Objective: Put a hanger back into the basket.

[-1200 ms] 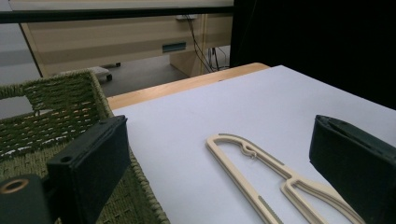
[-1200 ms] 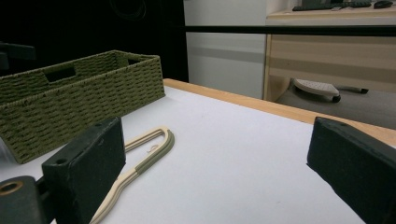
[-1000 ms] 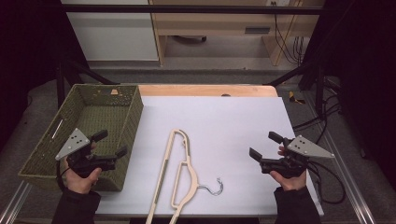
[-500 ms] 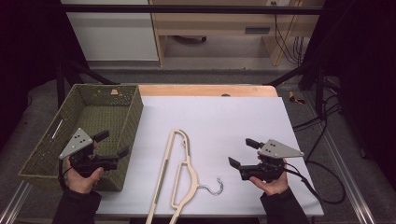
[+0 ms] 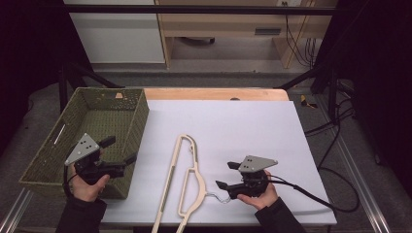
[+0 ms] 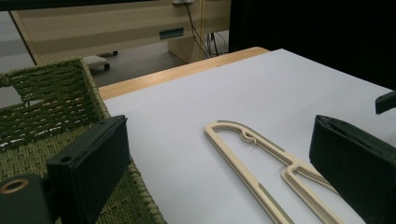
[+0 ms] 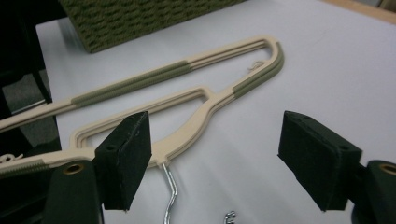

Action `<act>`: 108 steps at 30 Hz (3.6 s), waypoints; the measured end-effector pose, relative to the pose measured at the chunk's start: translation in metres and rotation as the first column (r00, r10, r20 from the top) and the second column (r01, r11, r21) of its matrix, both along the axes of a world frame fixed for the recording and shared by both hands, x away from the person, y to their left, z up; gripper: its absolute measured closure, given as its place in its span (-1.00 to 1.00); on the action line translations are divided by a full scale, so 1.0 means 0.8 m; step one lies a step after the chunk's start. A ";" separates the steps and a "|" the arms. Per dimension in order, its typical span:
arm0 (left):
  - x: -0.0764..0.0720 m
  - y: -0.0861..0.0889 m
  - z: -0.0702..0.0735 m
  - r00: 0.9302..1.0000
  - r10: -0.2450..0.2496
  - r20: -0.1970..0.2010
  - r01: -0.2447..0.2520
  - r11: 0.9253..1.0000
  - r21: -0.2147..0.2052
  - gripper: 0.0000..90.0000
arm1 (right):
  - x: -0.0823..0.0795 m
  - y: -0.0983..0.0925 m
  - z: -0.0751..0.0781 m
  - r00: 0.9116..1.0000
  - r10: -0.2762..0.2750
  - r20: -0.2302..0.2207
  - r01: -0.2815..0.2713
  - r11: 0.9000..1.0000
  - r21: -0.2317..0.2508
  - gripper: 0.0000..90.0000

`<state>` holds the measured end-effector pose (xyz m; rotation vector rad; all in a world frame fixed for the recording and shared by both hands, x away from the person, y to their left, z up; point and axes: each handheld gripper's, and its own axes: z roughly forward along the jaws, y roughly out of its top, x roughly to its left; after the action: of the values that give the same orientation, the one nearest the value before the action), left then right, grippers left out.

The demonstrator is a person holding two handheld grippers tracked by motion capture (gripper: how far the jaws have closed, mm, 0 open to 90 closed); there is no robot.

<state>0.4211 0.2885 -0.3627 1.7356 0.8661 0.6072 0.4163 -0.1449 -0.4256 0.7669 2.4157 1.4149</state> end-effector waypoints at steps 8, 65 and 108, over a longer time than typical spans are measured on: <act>0.001 -0.002 -0.001 1.000 -0.003 -0.003 0.003 1.000 0.004 -0.88 | 0.000 0.023 -0.024 0.995 0.080 -0.058 -0.083 0.995 -0.052 -0.13; -0.027 -0.133 -0.024 0.976 -0.176 -0.126 0.192 0.972 0.133 -0.82 | 0.012 0.032 -0.047 0.953 0.253 -0.168 -0.272 0.957 -0.100 0.97; -0.056 -0.255 -0.115 0.860 -0.147 -0.489 0.320 0.901 0.292 0.54 | 0.001 0.038 -0.016 0.958 0.211 -0.195 -0.240 0.961 -0.139 0.97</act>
<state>0.3767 0.0847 -0.4545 2.3459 0.8704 0.1910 0.4168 -0.1148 -0.4385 0.6174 2.7935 1.2504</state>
